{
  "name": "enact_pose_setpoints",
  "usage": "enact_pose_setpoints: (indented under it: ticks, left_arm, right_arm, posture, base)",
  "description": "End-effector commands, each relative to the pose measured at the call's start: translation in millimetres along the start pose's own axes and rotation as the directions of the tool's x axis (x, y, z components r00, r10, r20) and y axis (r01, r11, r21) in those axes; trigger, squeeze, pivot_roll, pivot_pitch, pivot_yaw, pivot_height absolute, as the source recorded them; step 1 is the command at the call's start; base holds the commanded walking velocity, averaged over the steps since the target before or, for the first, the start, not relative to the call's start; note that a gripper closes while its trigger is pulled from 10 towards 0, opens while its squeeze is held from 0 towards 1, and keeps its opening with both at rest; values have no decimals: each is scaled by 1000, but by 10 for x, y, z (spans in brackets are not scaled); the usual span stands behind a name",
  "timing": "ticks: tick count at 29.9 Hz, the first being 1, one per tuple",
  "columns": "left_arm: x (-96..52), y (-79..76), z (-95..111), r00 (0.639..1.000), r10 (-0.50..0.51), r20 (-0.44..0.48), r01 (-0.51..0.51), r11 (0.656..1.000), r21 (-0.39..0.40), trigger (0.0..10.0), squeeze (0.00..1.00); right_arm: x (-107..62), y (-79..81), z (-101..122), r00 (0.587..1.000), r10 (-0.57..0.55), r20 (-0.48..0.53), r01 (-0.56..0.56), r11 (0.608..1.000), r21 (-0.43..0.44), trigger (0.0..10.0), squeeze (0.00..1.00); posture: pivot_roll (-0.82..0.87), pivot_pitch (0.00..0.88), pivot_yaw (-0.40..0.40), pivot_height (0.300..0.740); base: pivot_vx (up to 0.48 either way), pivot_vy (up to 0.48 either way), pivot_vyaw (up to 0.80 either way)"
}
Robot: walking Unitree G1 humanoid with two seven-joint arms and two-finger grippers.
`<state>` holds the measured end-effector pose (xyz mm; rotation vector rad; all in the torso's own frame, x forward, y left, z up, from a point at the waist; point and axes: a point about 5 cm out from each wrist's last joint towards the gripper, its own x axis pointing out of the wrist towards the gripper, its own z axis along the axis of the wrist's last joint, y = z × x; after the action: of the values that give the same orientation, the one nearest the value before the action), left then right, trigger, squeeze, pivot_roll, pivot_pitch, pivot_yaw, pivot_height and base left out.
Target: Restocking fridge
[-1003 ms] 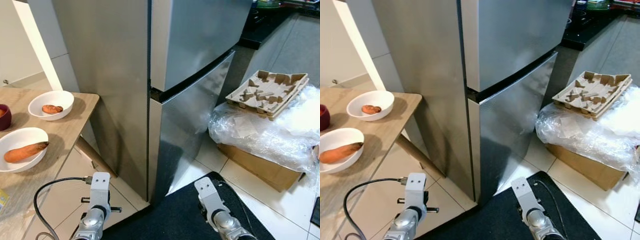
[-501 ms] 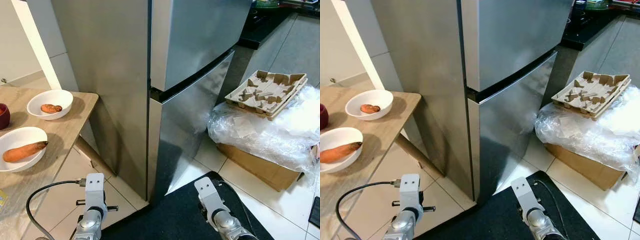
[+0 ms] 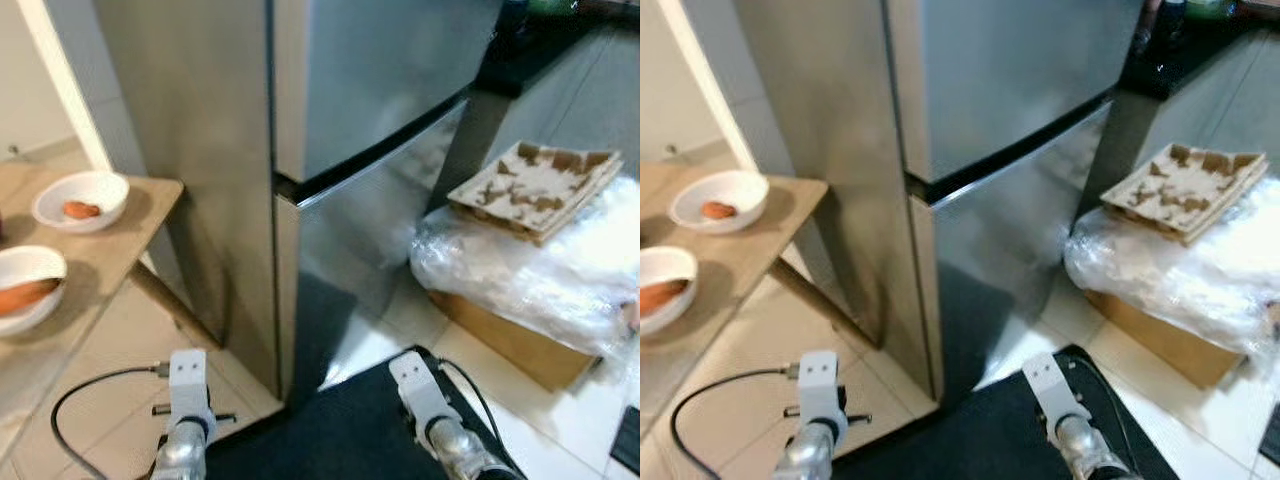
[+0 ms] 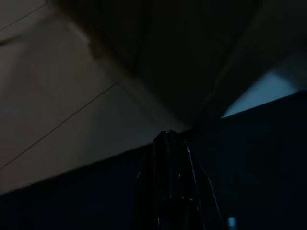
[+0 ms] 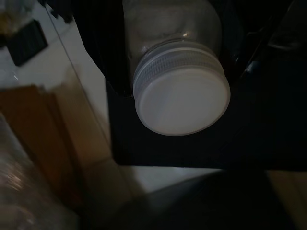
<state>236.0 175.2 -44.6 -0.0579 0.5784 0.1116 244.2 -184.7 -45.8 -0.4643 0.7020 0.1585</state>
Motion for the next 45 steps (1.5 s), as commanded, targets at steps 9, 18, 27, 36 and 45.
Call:
enact_pose_setpoints:
  ticks: [9,18,27,36,45]
  left_arm:
    - [0,3,15,1000,6,16,-6,1000,-9,10000,0]
    - [100,90,299,996,26,87,-33,996,84,10000,0]
    - [286,386,1169,964,126,236,-136,990,25,10000,0]
    - [292,180,1630,883,-362,300,388,921,-32,10000,0]
    - [229,171,1626,787,-589,181,577,808,120,10000,0]
  right_arm:
    - [0,44,3,1000,13,0,-13,1000,1,10000,0]
    - [-8,11,-30,1000,8,-7,-8,1000,-2,10000,0]
    - [-13,-45,-47,1000,-7,-8,7,1000,-4,10000,0]
    - [-19,-45,-66,1000,-13,-13,13,1000,4,10000,0]
    - [-17,-39,-58,1000,-12,-10,12,1000,6,10000,0]
  posture:
    - [-44,72,-46,740]
    - [-57,75,-53,740]
    - [-74,74,-47,740]
    - [-78,70,-39,740]
    - [-77,66,-41,740]
  base:
    - [0,0,0]
    - [0,0,0]
    - [0,0,0]
    - [0,0,0]
    - [0,0,0]
